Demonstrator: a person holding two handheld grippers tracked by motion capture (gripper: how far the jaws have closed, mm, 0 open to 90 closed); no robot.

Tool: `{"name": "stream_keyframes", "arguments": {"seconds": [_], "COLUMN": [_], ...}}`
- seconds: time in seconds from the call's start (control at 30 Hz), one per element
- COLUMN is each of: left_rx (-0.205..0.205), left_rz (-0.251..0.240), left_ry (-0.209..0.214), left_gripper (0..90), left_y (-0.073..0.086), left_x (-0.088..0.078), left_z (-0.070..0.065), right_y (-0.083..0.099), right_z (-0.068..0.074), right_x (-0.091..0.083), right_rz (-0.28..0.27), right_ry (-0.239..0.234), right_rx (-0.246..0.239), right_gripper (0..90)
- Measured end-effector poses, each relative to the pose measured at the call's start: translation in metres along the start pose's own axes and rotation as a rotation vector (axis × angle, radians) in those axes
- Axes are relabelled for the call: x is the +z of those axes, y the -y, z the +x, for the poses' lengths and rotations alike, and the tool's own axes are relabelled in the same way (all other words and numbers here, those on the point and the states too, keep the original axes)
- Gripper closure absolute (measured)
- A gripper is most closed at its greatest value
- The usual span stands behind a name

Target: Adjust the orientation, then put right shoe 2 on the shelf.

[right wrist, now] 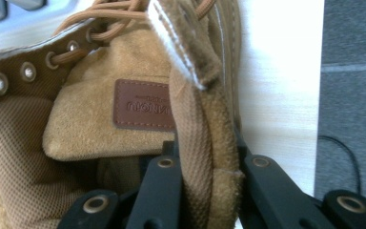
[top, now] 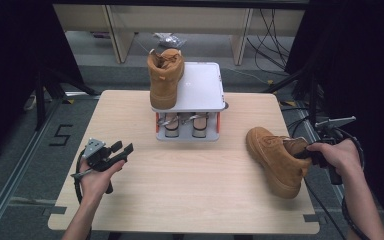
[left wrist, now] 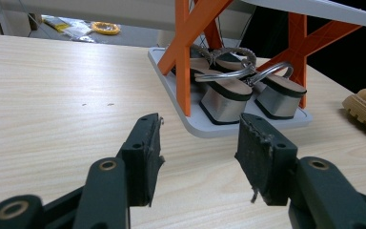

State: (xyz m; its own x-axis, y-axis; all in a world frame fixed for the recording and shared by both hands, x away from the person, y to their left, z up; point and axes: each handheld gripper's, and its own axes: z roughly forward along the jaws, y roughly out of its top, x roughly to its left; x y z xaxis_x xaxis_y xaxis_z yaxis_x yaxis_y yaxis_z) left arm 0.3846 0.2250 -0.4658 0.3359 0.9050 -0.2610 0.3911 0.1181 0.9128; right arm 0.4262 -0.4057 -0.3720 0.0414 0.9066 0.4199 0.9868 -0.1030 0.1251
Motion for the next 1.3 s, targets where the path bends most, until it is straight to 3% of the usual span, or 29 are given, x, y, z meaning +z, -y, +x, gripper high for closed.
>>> {"name": "stream_keyframes", "arguments": {"seconds": [0.07, 0.2, 0.27, 0.33, 0.43, 0.47, 0.63, 0.7, 0.73, 0.8, 0.83, 0.93, 1.07, 1.1, 1.17, 1.2, 1.23, 1.27, 1.3], "left_rx": [-0.001, 0.002, 0.002, 0.002, 0.001, -0.001, 0.0, 0.001, 0.001, 0.0, 0.0, -0.002, 0.005, 0.008, 0.014, 0.013, 0.01, 0.005, 0.003], "left_rz": [-0.003, -0.002, -0.002, 0.001, 0.007, 0.006, -0.002, -0.005, -0.005, -0.005, -0.004, 0.003, 0.017, 0.021, 0.019, 0.02, 0.021, 0.021, 0.017], "left_ry": [0.003, 0.006, 0.003, 0.001, -0.001, 0.001, 0.007, 0.008, 0.006, 0.003, 0.001, 0.006, 0.009, 0.01, 0.015, 0.018, 0.023, 0.03, 0.035], "left_gripper": [49.6, 49.6, 49.6, 49.6, 49.7, 49.6, 49.7, 49.7, 49.7, 49.7, 49.7, 49.7, 49.7, 49.7, 49.7, 49.7, 49.6, 49.6, 49.7], "left_y": [-0.001, -0.002, -0.001, -0.001, 0.0, 0.001, 0.0, 0.0, 0.0, 0.0, 0.0, 0.001, 0.003, 0.004, 0.003, 0.003, 0.003, 0.003, 0.003], "left_x": [0.001, 0.003, 0.003, 0.003, 0.003, 0.002, 0.0, -0.001, -0.001, -0.001, -0.001, 0.001, 0.005, 0.006, 0.006, 0.006, 0.006, 0.005, 0.005], "left_z": [-0.001, -0.001, 0.0, 0.0, -0.001, -0.001, -0.001, -0.001, -0.001, 0.0, 0.0, 0.0, -0.001, -0.002, -0.003, -0.004, -0.004, -0.005, -0.005], "right_y": [-0.002, -0.005, -0.005, -0.004, -0.006, -0.005, -0.006, -0.007, -0.007, -0.008, -0.008, -0.012, -0.012, -0.013, -0.013, -0.012, -0.012, -0.011, -0.011], "right_z": [0.003, 0.002, 0.0, 0.003, 0.003, 0.004, 0.006, 0.006, 0.008, 0.009, 0.007, 0.007, 0.0, 0.001, -0.003, -0.003, -0.006, -0.007, -0.004], "right_x": [-0.004, -0.012, -0.015, -0.016, -0.02, -0.019, -0.023, -0.024, -0.025, -0.026, -0.027, -0.03, -0.029, -0.03, -0.03, -0.029, -0.029, -0.029, -0.029], "right_rz": [0.011, -0.014, -0.038, -0.072, -0.067, -0.09, -0.073, -0.084, -0.082, -0.098, -0.103, -0.106, -0.145, -0.145, -0.136, -0.138, -0.13, -0.135, -0.151], "right_ry": [-0.02, -0.047, -0.053, -0.06, -0.057, -0.061, -0.08, -0.077, -0.086, -0.083, -0.093, -0.109, -0.116, -0.123, -0.136, -0.127, -0.106, -0.109, -0.119], "right_rx": [0.067, 0.056, 0.012, 0.039, 0.04, 0.042, 0.055, 0.034, 0.06, 0.06, 0.029, 0.067, 0.049, 0.078, 0.077, 0.106, 0.072, 0.069, 0.108], "right_gripper": [83.1, 83.1, 83.1, 83.1, 83.1, 83.2, 83.2, 83.2, 83.2, 83.2, 83.2, 83.1, 83.1, 83.1, 83.1, 83.1, 83.1, 83.1, 83.1]}}
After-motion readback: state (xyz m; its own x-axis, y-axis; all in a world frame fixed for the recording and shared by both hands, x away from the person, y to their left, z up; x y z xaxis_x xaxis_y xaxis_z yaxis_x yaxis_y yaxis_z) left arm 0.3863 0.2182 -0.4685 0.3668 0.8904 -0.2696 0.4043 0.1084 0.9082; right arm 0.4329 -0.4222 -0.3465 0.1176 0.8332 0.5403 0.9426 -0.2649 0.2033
